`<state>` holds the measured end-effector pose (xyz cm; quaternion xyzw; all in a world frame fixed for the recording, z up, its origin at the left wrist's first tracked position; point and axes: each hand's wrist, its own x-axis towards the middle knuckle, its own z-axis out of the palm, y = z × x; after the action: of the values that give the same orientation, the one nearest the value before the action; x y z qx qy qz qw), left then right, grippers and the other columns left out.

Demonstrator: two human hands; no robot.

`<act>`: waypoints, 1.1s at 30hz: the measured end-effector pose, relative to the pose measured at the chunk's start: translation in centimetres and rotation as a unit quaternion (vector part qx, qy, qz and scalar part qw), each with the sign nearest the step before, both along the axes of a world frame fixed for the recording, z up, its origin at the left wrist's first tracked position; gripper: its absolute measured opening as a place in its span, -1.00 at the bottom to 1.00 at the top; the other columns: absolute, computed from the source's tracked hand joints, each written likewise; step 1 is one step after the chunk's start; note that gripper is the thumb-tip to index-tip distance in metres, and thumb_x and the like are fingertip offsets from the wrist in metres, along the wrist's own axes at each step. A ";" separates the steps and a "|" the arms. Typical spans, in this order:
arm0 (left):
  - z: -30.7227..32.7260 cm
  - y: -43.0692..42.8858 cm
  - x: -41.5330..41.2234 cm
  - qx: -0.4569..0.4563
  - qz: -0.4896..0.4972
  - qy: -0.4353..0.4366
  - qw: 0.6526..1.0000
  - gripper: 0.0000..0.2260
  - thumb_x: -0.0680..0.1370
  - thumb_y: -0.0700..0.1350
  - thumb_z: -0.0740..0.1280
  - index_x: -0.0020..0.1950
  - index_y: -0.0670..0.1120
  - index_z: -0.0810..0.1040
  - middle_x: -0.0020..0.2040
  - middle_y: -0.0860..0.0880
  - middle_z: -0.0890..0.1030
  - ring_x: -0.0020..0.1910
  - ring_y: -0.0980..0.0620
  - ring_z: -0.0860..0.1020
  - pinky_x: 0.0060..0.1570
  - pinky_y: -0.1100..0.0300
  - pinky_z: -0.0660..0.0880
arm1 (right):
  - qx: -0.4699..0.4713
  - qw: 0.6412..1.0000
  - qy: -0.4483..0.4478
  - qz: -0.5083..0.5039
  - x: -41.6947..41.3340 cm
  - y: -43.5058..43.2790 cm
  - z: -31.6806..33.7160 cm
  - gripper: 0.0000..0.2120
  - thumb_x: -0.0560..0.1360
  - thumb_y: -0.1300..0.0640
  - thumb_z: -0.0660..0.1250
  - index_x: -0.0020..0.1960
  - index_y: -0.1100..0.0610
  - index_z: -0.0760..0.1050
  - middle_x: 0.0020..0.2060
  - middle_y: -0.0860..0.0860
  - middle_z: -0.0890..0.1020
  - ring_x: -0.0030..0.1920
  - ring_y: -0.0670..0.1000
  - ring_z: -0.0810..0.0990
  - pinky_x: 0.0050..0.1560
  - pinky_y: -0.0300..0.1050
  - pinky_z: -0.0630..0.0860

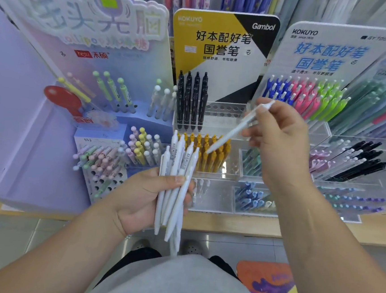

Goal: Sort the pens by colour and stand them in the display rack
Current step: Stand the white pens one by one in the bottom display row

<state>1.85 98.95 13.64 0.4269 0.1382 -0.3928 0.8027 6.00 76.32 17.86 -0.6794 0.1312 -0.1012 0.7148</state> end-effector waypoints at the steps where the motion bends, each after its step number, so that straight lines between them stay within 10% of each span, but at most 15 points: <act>1: -0.2 0.1 0.0 -0.001 0.015 0.011 1.000 -0.62 0.44 -0.22 0.41 0.25 -0.22 0.53 -0.12 -0.17 0.58 -0.26 -0.06 0.58 -0.22 0.01 0.57 | 0.007 1.000 -0.001 -0.006 -0.5 -0.4 -0.2 -0.85 0.63 0.21 0.22 0.09 0.12 0.57 -0.14 0.12 0.65 -0.35 -0.01 0.57 -0.39 -0.18 0.48; 13: -1.5 0.4 -0.5 0.032 0.128 0.036 0.991 -0.61 0.47 -0.17 0.36 0.30 -0.21 0.53 -0.15 -0.11 0.60 -0.22 -0.02 0.58 -0.13 0.03 0.59 | -0.207 0.970 0.085 0.097 -5.6 -0.1 -8.2 -0.75 0.55 0.09 0.39 0.21 -0.04 0.51 -0.26 0.01 0.66 -0.30 -0.03 0.65 -0.23 -0.05 0.62; 25: -1.9 0.8 -1.5 0.058 0.145 0.053 0.986 -0.51 0.46 -0.18 0.38 0.36 -0.30 0.46 -0.10 -0.17 0.57 -0.24 -0.04 0.59 -0.27 0.08 0.60 | -0.364 0.909 0.058 0.197 -5.9 1.1 -13.0 -0.83 0.52 0.13 0.42 0.10 0.06 0.54 -0.10 -0.13 0.68 -0.27 -0.25 0.55 -0.25 -0.46 0.40; 33: -1.9 1.1 -1.6 0.060 0.141 0.054 0.987 -0.58 0.46 -0.18 0.36 0.30 -0.30 0.50 -0.15 -0.19 0.60 -0.26 -0.06 0.61 -0.27 0.06 0.62 | -0.434 0.873 -0.009 0.220 -5.0 2.5 -13.3 -0.91 0.53 0.13 0.41 0.00 0.11 0.54 -0.27 -0.04 0.61 -0.32 -0.05 0.51 -0.31 -0.16 0.43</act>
<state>0.28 100.07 11.75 0.4290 0.2639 -0.2887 0.8142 0.97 78.82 4.58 -0.9317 -0.0855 0.0057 0.3529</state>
